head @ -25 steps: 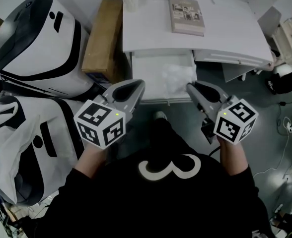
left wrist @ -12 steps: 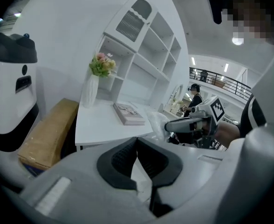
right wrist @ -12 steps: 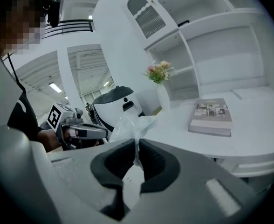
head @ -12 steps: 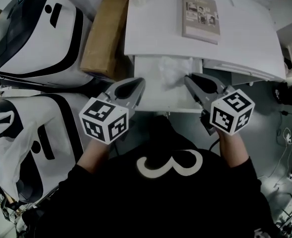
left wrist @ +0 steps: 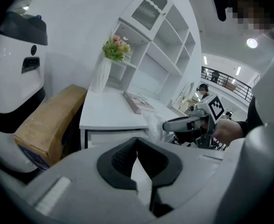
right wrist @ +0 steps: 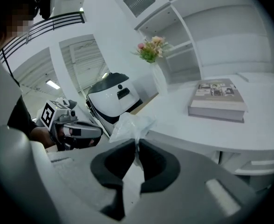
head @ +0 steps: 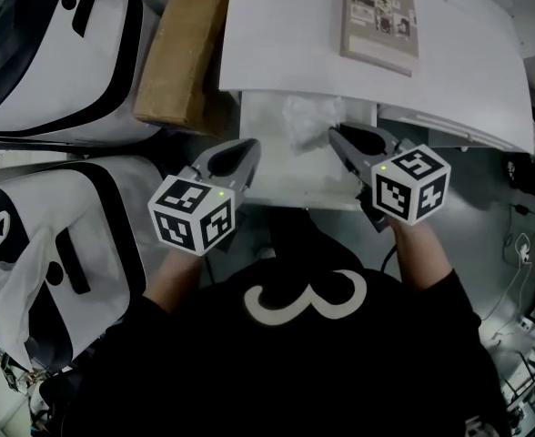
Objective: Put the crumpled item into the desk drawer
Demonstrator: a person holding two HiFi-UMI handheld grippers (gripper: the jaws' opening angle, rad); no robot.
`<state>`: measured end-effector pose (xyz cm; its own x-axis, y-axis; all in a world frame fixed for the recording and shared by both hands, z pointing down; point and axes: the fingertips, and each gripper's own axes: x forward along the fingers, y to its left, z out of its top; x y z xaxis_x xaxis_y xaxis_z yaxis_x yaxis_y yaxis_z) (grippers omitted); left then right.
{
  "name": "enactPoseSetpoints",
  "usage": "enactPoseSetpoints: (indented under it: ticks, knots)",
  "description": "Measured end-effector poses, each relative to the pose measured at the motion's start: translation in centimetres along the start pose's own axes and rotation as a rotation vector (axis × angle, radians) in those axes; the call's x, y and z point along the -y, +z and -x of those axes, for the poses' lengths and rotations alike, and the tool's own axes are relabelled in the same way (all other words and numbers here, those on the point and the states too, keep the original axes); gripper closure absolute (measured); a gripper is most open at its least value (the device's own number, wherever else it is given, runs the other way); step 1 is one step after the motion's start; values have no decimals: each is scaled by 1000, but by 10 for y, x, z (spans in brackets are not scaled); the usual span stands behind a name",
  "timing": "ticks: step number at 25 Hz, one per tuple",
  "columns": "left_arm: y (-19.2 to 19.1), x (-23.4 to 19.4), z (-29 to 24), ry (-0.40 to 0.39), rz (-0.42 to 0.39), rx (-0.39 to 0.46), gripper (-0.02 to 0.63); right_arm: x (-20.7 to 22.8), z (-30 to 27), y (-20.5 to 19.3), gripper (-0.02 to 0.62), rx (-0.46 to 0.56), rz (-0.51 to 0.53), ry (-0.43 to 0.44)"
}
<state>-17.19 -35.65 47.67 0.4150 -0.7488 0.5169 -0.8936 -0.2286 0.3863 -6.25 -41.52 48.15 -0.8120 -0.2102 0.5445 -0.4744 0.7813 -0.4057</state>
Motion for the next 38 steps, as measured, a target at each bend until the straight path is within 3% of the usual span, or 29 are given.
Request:
enactPoseSetpoints:
  ticks: [17, 27, 38]
  knots:
    - [-50, -46, -19, 76, 107, -79, 595, 52, -87, -84, 565, -230, -51, -17]
    - [-52, -71, -21, 126, 187, -59, 595, 91, -134, -135, 563, -387, -74, -55]
    - [-58, -89, -23, 152, 226, -66, 595, 113, -158, -164, 558, -445, -130, -72]
